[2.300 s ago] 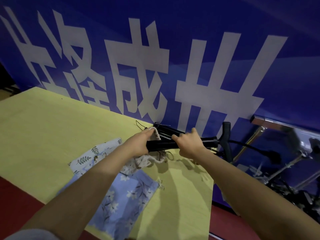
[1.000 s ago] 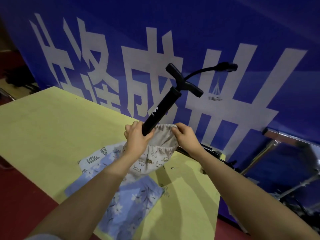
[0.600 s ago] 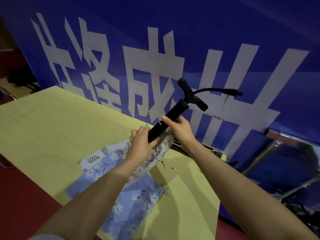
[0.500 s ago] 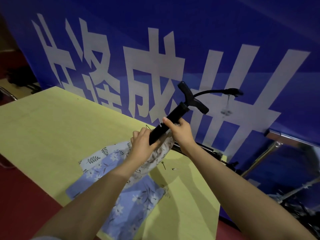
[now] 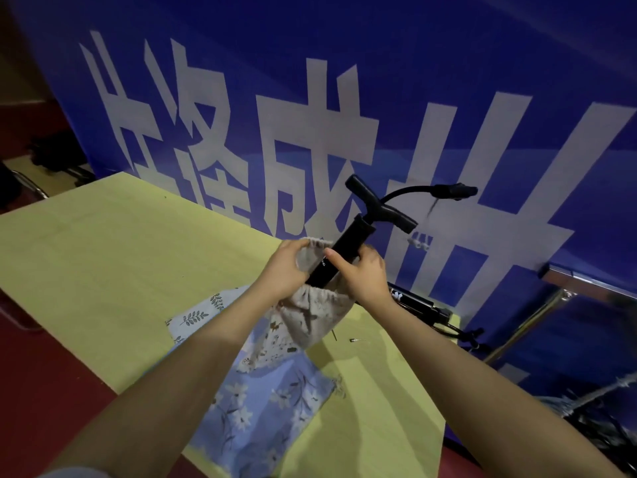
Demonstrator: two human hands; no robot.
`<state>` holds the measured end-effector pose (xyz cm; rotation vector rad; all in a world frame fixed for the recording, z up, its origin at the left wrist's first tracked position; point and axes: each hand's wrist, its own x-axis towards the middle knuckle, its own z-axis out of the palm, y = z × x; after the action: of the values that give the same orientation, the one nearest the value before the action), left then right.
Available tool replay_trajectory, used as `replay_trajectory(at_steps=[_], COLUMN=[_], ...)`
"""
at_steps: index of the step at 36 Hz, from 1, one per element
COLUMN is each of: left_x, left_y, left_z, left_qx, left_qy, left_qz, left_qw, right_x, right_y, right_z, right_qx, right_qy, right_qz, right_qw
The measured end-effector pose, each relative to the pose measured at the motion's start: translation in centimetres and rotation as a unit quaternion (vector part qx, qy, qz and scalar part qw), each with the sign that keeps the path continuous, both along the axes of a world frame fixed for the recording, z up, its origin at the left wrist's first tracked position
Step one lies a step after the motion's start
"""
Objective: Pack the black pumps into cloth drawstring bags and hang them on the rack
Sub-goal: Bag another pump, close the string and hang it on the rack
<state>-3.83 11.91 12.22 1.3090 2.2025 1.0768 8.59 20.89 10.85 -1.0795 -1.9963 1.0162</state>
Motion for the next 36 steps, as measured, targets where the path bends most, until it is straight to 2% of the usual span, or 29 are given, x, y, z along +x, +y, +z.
replay_trajectory(at_steps=[6,13,18,20,24,26,29,32,34,36], left_x=[-0.3,-0.7,0.1,0.9,1.6,1.4,0.9,0.2,0.0,0.0], left_y=[0.1,0.4,-0.1,-0.6,-1.4,-1.5,-1.1,-0.4,-0.4,-0.7], left_z=[2.4,3.4,1.2,0.5,0.1,0.1,0.4,0.6,0.9,1.0], left_qx=[0.062,0.120,0.217,0.240,0.235,0.193,0.129,0.103,0.085,0.098], left_qy=[-0.012,-0.037,-0.051,-0.016,0.104,0.148,0.184,0.213,0.207,0.163], left_qz=[0.054,0.098,0.102,0.113,0.071,0.035,0.001,-0.016,-0.013,-0.030], left_qw=[0.997,0.987,0.969,0.964,0.964,0.969,0.974,0.972,0.975,0.981], right_x=[-1.1,-1.1,-0.7,-0.6,-0.8,-0.8,-0.5,-0.5,-0.5,-0.1], right_y=[-0.6,-0.2,-0.5,-0.7,-0.8,-0.5,-0.3,-0.2,-0.2,0.1], right_z=[1.9,3.8,2.3,1.6,0.3,-0.4,-1.2,-1.2,-0.4,0.0], right_qx=[0.048,0.148,0.158,0.152,0.161,0.174,0.164,0.168,0.115,0.017], right_qy=[-0.030,-0.162,-0.249,-0.269,-0.281,-0.293,-0.312,-0.325,-0.275,-0.181], right_qz=[0.020,0.025,0.038,0.038,0.064,0.076,0.092,0.094,0.097,0.125], right_qw=[0.998,0.975,0.955,0.950,0.944,0.937,0.931,0.926,0.950,0.975])
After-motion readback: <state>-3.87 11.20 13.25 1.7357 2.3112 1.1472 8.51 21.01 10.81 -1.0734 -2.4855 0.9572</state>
